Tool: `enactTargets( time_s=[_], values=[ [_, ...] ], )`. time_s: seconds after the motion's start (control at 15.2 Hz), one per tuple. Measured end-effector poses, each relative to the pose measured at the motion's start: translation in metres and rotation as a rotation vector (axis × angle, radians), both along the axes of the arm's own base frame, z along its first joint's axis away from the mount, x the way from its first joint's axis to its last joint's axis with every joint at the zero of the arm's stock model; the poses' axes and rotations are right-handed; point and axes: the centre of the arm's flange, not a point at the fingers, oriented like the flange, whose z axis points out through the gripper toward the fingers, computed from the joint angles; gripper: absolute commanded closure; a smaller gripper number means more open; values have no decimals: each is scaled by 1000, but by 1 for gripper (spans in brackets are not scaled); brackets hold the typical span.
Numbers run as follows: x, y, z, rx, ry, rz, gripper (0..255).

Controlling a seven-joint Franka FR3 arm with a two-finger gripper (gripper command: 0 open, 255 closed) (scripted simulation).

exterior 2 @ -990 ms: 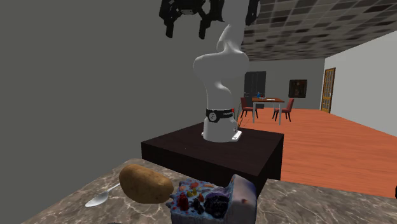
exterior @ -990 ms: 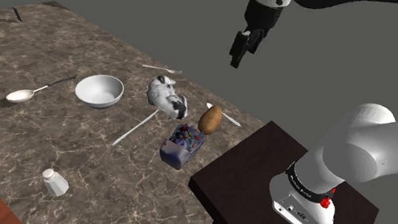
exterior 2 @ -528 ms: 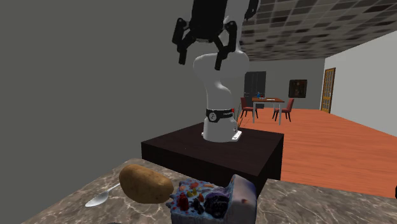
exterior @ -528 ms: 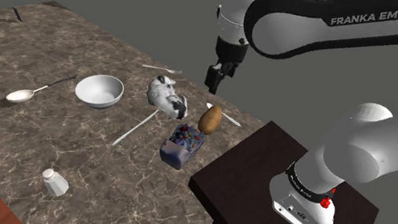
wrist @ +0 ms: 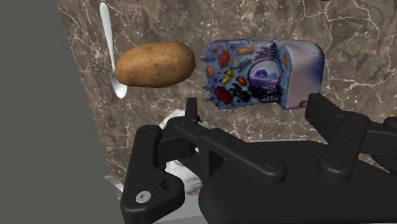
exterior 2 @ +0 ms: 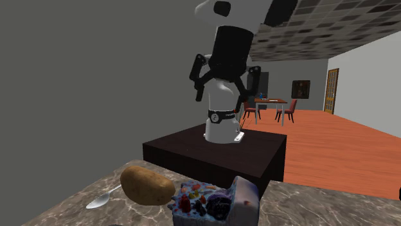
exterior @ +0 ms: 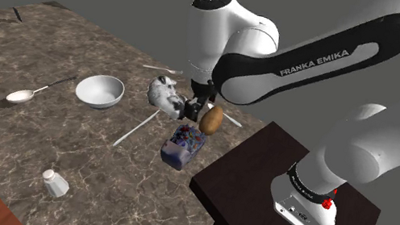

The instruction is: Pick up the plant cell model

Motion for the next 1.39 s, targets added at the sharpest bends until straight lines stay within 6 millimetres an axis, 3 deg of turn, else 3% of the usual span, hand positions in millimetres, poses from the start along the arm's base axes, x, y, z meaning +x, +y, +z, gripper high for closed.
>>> enactTargets(
  time_s=[0.79,1.32,1.39],
  values=[
    [6,83,-147,-95,49,25,0],
    [3,87,-197,-103,51,27,0],
    [3,87,-199,-103,51,27,255]
  ],
)
